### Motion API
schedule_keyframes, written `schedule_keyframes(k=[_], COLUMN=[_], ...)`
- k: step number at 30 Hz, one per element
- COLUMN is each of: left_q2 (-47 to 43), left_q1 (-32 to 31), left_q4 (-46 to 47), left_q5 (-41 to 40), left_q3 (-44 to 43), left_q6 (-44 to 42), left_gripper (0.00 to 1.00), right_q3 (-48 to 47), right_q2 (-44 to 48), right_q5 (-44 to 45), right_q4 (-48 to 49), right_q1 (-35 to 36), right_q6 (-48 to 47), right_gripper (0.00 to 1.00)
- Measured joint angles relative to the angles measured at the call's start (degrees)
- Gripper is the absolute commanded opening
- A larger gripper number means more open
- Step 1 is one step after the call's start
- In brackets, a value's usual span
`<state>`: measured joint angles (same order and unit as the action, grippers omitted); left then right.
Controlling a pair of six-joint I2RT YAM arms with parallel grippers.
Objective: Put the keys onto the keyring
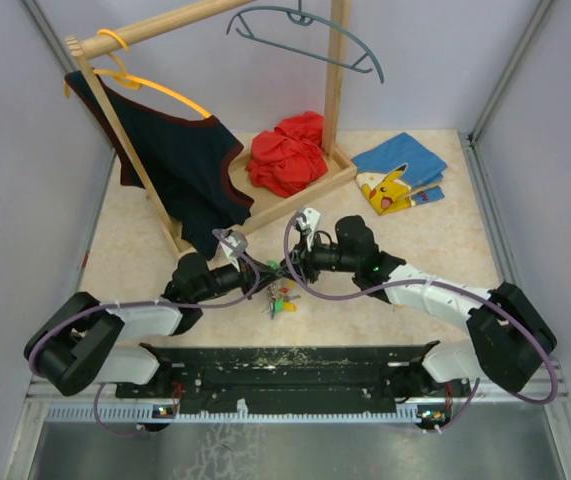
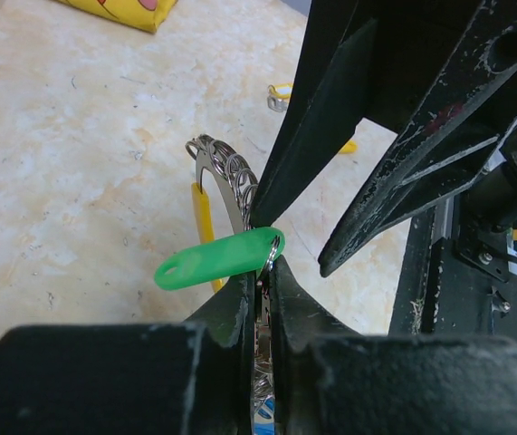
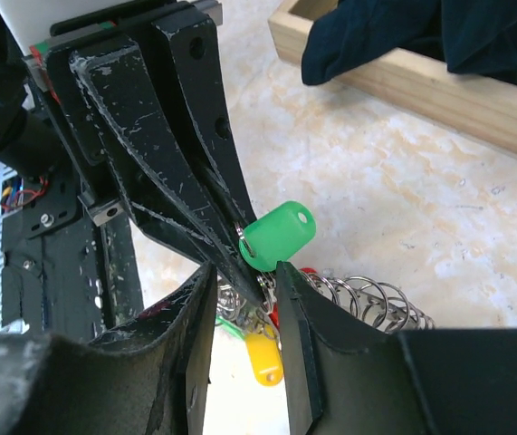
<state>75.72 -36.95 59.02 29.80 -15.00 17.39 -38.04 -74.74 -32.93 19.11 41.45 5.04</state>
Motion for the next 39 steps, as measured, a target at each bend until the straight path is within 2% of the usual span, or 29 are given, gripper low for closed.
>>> schedule_keyframes(k=[8,14,18,23,25,31,39], left_q2=[1.0,2.6,3.1,4.2,4.2,4.0,-1.8], left_q1=[0.4,0.5,0.7,0.8,0.8,1.8,5.5], left_q4=[-5.9,-9.2,-10.4,-11.1,-11.2,-10.4,-6.5], left_q5=[1.6,3.9,5.1,6.3,6.6,7.6,7.2], left_q3=[-1.9,-3.6,-4.1,-5.1,-5.1,-5.0,-1.4], left_q6=[-1.0,-1.7,-2.2,-2.2,-2.2,-2.0,-1.7], left_gripper=[0.11,0.11,0.13,0.15,0.19,0.40,0.58], right_q3=[-4.1,-6.9,-8.2,-9.0,-9.3,-9.8,-12.1], right_q2=[-4.2,-7.2,-8.2,-8.7,-8.7,-8.5,-7.4], right_q5=[-2.4,-5.3,-6.4,-7.2,-7.4,-5.8,-1.6], right_q4=[-6.9,-11.5,-14.2,-16.2,-17.1,-19.1,-26.6], right_q1=[-0.3,-0.8,-1.5,-2.0,-2.0,-1.7,-1.3], right_q6=[-4.2,-7.2,-9.2,-11.4,-12.1,-15.3,-21.1], right_gripper=[0.30,0.16,0.00,0.00,0.00,0.00,0.00])
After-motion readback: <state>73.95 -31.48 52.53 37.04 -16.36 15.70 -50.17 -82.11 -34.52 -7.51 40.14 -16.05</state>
